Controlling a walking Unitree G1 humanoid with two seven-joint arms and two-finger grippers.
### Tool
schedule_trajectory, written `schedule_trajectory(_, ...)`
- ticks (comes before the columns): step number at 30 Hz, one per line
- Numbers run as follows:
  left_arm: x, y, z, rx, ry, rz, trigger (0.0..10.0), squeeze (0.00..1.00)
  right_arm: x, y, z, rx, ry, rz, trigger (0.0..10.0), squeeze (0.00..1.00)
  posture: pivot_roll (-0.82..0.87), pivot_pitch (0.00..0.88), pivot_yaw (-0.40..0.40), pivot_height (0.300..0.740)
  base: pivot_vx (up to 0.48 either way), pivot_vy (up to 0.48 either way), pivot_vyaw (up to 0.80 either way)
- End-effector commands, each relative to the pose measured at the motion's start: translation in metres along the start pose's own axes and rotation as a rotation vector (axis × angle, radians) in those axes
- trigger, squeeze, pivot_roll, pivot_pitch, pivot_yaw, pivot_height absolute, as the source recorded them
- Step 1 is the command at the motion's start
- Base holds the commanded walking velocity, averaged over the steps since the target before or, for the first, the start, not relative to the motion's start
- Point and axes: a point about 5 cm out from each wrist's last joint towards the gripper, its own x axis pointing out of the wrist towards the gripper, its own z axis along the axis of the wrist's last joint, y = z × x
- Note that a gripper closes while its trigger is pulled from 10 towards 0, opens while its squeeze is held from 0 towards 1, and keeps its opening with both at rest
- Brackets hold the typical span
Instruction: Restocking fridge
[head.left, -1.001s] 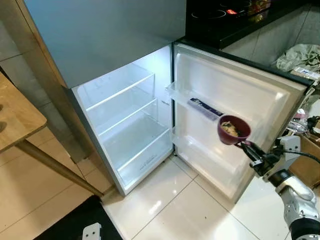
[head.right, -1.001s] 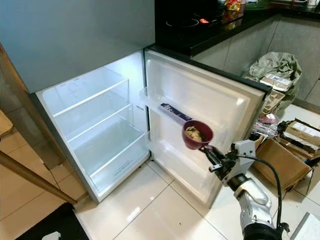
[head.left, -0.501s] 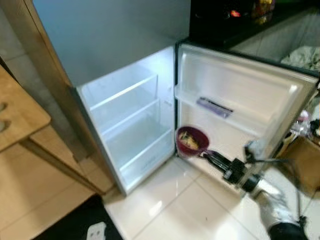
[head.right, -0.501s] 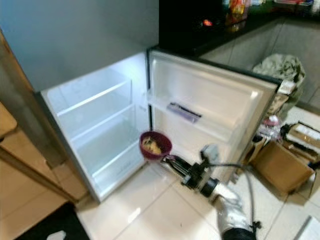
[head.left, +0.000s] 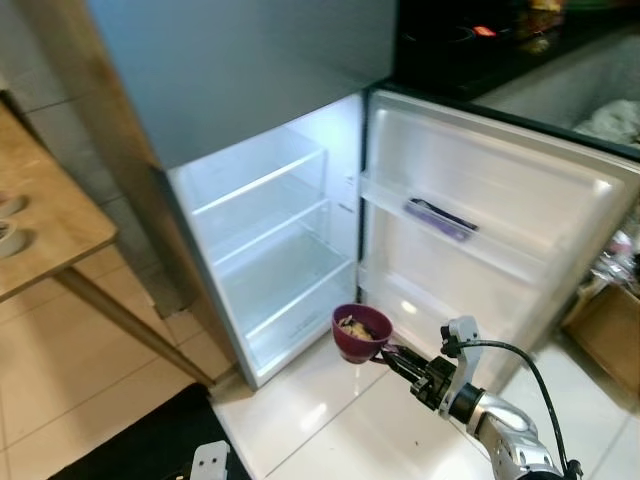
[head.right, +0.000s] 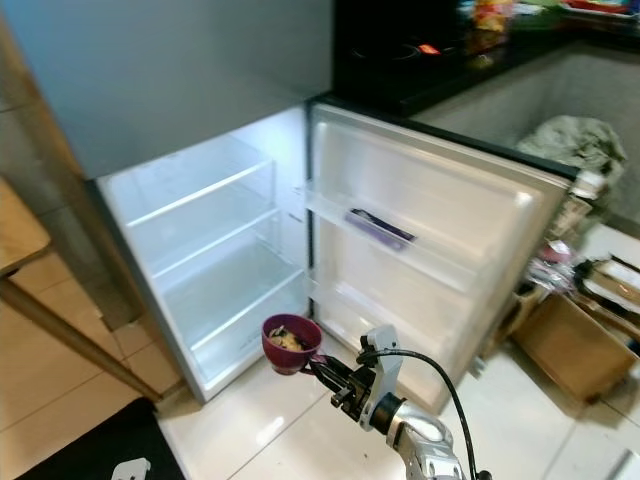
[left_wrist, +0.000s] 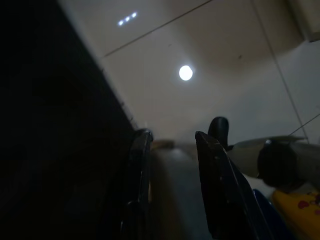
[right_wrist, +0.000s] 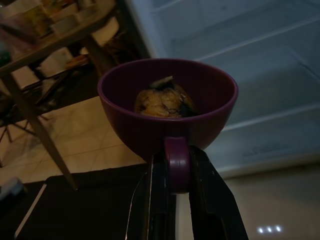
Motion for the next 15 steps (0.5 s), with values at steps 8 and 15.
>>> schedule_trajectory(8,-0.004,0.003,-0.014,0.013,0.057,0.015,10.0,0.00,-0.001,-0.007,0.006,-0.034,-0.014,-0.045,10.0,0.00,-0.13,0.053,0.032,0.740,0.000,0.000,0.77)
schedule_trajectory(15,-0.005,0.002,-0.018,0.046,0.089,0.023,10.0,0.00,-0.002,-0.012,0.003,-0.035,-0.014,-0.116,10.0,0.00,-0.11,0.038,0.033,0.740,0.000,0.000,0.77)
